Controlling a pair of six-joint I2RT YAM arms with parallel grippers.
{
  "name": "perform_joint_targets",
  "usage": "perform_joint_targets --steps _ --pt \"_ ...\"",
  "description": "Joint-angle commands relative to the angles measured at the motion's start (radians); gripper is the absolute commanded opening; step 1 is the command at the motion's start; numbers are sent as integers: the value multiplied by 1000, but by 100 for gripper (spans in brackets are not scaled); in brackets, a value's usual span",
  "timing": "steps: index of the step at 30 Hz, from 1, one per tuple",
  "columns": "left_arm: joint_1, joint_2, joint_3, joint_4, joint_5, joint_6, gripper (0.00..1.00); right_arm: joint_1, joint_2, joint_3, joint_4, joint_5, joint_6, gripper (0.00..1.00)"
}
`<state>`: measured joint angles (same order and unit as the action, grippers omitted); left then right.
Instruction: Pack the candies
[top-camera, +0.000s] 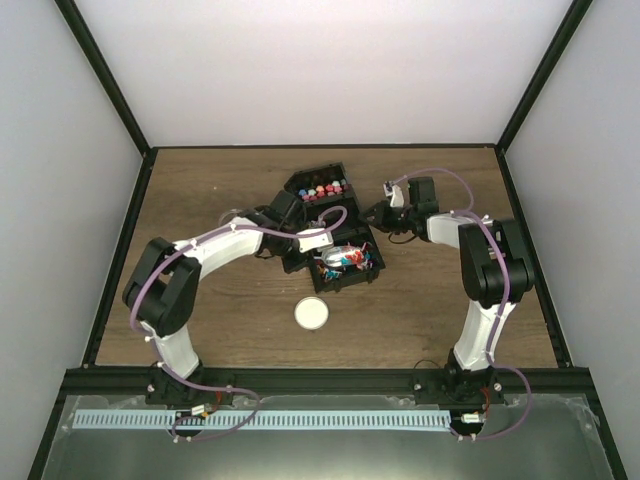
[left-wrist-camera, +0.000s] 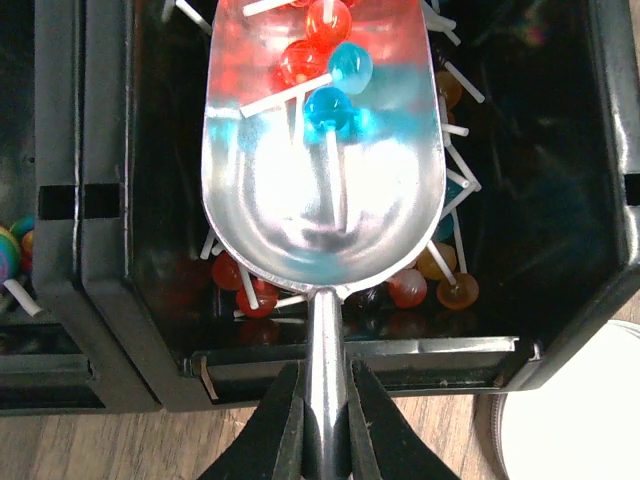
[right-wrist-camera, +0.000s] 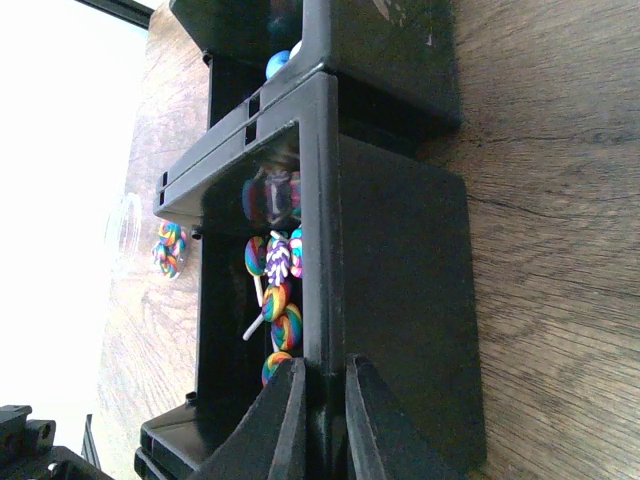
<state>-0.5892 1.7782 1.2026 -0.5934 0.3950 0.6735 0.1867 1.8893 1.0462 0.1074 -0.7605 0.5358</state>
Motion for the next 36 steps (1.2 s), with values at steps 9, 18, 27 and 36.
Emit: perform_joint_targets --steps 9,18,27,36 --pt "3 -110 -117 150 61 2 4 12 24 33 -50 -17 -27 1" --pt "46 -213 -137 130 98 -41 4 12 23 39 -65 -21 -46 1" --pt "215 -424 -134 -139 110 -11 4 13 30 51 -58 -47 -58 28" --pt "500 -527 -166 -290 60 89 4 12 40 96 -80 -73 -73 64"
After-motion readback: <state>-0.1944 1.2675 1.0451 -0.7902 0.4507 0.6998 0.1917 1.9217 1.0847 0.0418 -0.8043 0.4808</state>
